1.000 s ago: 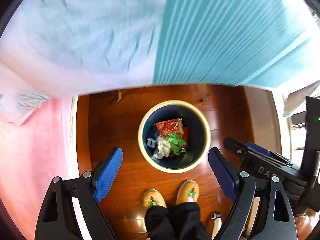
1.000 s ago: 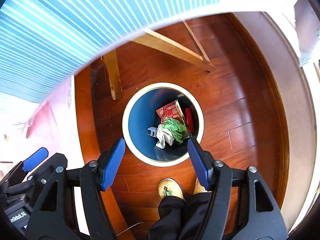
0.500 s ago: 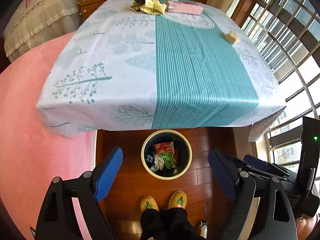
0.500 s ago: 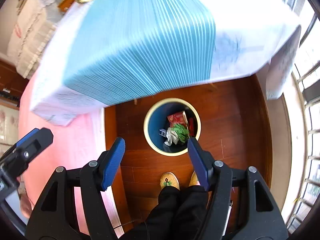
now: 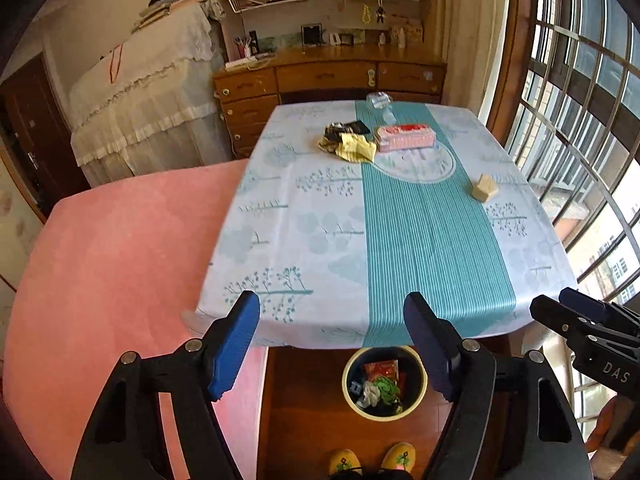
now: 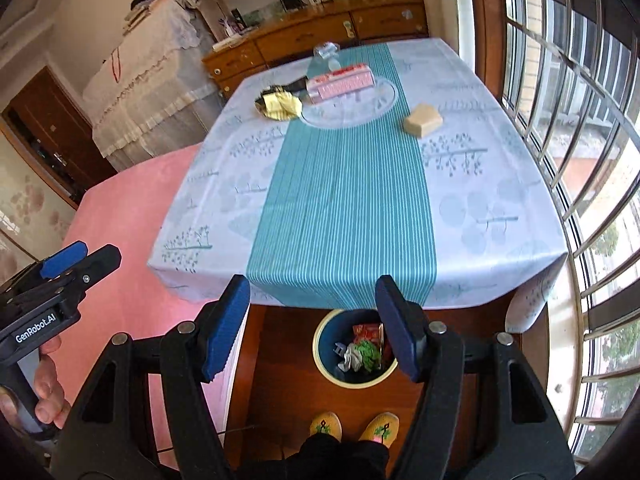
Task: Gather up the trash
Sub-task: 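Raise both tools back up over the table, then grasp the yellow crumpled wrapper with the right tool while the left tool grasps the black-yellow wrapper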
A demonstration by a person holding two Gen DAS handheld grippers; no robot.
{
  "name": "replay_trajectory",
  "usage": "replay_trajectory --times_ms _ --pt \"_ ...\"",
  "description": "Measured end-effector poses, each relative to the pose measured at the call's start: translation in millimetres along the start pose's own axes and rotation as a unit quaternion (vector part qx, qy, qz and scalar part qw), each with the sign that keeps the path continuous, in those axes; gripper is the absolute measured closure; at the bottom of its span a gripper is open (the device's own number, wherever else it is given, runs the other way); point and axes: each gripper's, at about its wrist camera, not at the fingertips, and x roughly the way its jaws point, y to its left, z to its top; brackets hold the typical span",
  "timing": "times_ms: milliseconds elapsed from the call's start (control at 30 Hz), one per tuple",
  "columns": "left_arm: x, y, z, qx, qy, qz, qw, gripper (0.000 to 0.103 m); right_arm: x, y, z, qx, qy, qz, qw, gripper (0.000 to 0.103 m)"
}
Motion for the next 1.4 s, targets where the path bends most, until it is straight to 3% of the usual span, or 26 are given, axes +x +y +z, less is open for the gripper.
replay_trajectory --times_ms 100,333,600,767,900,1133,1400 --pt "-17.6 1.0 21.7 -0.015 -0.021 0.004 0.9997 0.029 -18.0 11.0 24.5 -0.026 -0.027 0.007 0.999 0.041" --pt "-29.7 2.5 61.3 -0.035 -0.030 0.000 0.9990 0.032 -28.0 25.2 73.5 -0.051 -0.058 0.032 0.997 0.041" --pt "13.5 16.2 111.1 -0.029 -0.003 -0.028 0.9992 0.032 25.9 37.8 123.5 -0.066 -0.046 0.002 0.997 0.041" --pt "69.7 24.7 157.2 0.008 0.002 -0.042 0.9991 0.032 92.6 38.8 157.8 -0.057 -0.010 0.000 0.998 0.041" --pt "128.6 28.9 204.6 0.057 0.007 -0.058 0.9966 0.032 147.3 43.1 193.6 -0.045 -0.006 -0.027 0.999 0.042" --pt "254.3 39.8 280.5 0.103 0.070 -0.126 0.9842 0.032 257.2 48.3 242.5 -0.028 0.027 -0.060 0.997 0.043" --pt "364.2 37.5 309.5 0.141 0.113 -0.155 0.9712 0.032 374.5 47.1 261.7 -0.041 0.082 -0.086 0.992 0.043"
